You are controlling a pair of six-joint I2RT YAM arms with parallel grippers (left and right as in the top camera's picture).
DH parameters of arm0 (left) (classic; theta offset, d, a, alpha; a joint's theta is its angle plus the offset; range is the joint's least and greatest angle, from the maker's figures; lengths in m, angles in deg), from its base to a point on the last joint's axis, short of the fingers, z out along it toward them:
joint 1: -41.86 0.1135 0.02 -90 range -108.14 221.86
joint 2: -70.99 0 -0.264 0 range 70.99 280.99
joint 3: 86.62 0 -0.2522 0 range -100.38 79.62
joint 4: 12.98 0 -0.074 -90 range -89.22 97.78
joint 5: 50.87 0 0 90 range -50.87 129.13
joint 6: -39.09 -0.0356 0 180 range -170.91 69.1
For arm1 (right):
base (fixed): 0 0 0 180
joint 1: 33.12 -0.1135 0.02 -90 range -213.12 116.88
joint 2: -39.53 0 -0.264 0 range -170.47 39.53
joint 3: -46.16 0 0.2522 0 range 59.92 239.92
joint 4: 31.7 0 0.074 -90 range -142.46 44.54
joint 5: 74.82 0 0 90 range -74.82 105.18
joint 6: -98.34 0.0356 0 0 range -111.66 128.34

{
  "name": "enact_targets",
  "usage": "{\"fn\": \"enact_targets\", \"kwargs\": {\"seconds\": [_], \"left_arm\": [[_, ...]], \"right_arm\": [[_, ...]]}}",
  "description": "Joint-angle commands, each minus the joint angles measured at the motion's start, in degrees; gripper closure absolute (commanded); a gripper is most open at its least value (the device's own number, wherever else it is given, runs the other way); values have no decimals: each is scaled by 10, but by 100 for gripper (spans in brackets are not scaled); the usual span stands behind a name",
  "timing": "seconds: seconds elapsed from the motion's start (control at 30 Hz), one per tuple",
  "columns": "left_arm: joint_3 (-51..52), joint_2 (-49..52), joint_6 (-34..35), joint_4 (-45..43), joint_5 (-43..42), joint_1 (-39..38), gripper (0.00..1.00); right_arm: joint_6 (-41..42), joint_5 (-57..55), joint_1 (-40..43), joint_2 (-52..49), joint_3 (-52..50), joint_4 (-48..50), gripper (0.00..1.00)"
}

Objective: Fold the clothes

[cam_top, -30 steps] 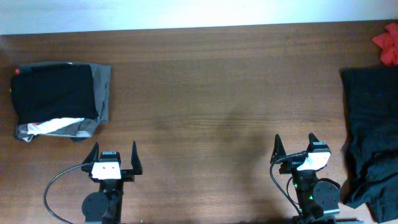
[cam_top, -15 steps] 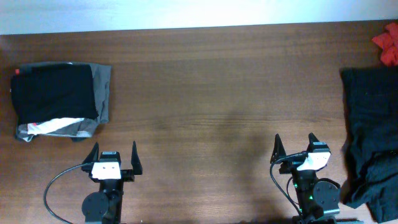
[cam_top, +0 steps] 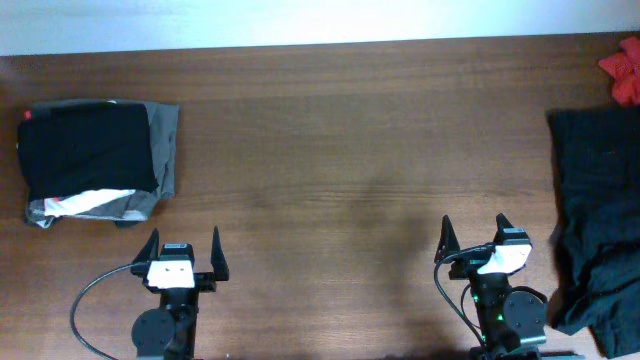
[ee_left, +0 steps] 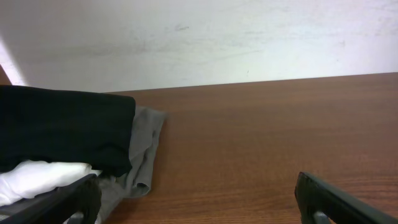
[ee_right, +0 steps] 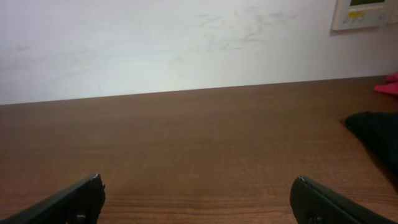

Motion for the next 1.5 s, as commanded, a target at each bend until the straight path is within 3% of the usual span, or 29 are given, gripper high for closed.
{"fn": "enact_targets", "kwargs": {"seconds": [0.0, 0.17, 0.3, 0.53, 0.7, 0.87, 1.03, 1.13, 1.27, 1.47], "left_arm": [[5, -5, -7, 0, -9, -2, 1], [5, -5, -7, 0, -9, -2, 1], [5, -5, -7, 0, -9, -2, 1], [5, -5, -7, 0, -9, -2, 1], [5, -5, -7, 0, -9, -2, 1], [5, -5, -7, 0, -9, -2, 1], [5, -5, -7, 0, -9, -2, 1], [5, -5, -7, 0, -9, -2, 1], [5, -5, -7, 0, -9, -2, 1], [5, -5, -7, 0, -9, -2, 1]], "right_arm": [[34, -9, 3, 4, 42, -30, 1], [54, -70, 3, -16, 205, -114, 1], [54, -82, 3, -102, 355, -177, 1], [54, -87, 3, -379, 690, -394, 1], [45, -160, 4, -617, 938, -570, 1], [0, -185, 47, -820, 1107, -675, 1], [-14, -153, 142, -972, 1175, -686, 1], [-68, -88, 208, -1054, 1176, -646, 1], [-80, 5, 280, -1146, 1176, -609, 0], [-110, 145, 348, -1263, 1176, -540, 20]]}}
